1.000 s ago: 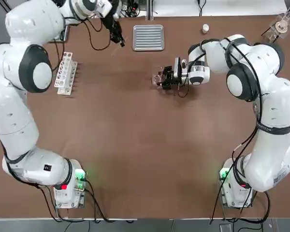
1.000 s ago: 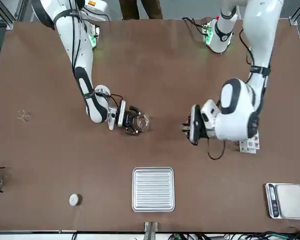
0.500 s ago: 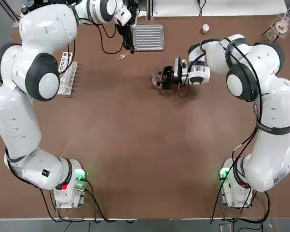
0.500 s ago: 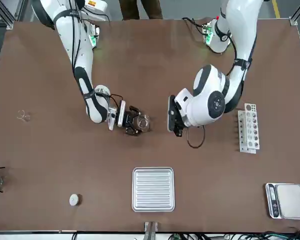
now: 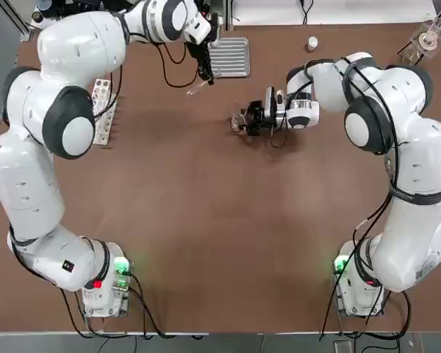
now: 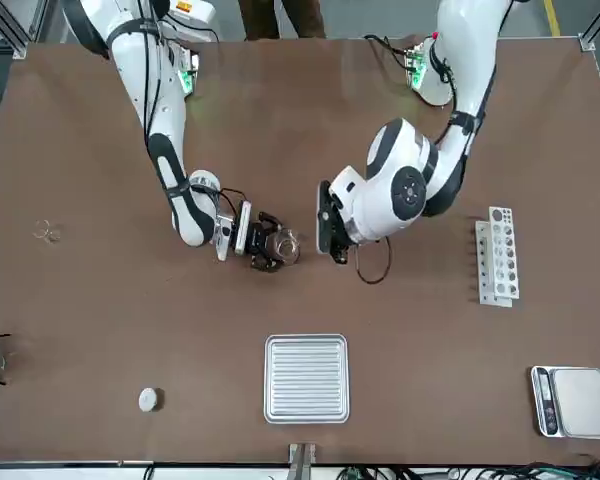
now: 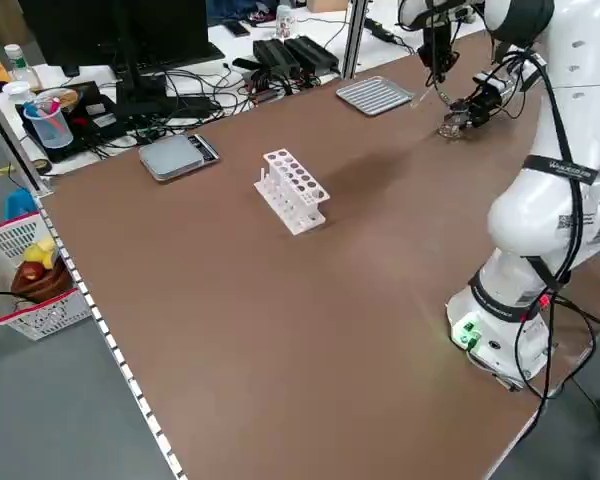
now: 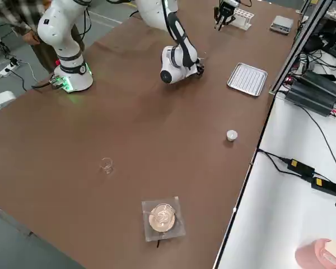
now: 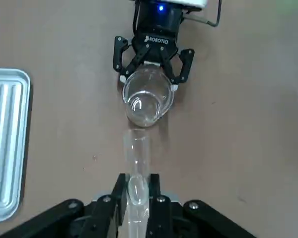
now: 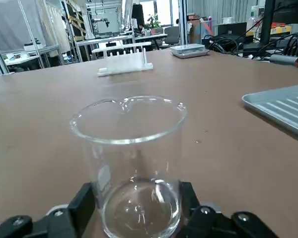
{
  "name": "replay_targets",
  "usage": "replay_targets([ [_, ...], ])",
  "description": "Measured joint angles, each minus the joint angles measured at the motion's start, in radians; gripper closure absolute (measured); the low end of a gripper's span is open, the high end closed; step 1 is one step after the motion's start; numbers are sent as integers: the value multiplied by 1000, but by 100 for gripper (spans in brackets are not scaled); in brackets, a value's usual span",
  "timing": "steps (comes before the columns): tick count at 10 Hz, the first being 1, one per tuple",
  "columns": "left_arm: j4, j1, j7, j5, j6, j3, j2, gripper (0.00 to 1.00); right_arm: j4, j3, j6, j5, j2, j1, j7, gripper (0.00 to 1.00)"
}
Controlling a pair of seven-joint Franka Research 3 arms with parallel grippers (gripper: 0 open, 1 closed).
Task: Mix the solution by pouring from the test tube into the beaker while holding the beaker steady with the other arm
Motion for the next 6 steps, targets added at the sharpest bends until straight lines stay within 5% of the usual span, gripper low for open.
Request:
replay_targets([
  [4,33,-86,-72,-16,58,18,59,79,0,0,0,0,0,0,1,25],
  [6,50,-184,-74,-16,64,128,91,79,0,-1,0,0,0,0,1,26],
])
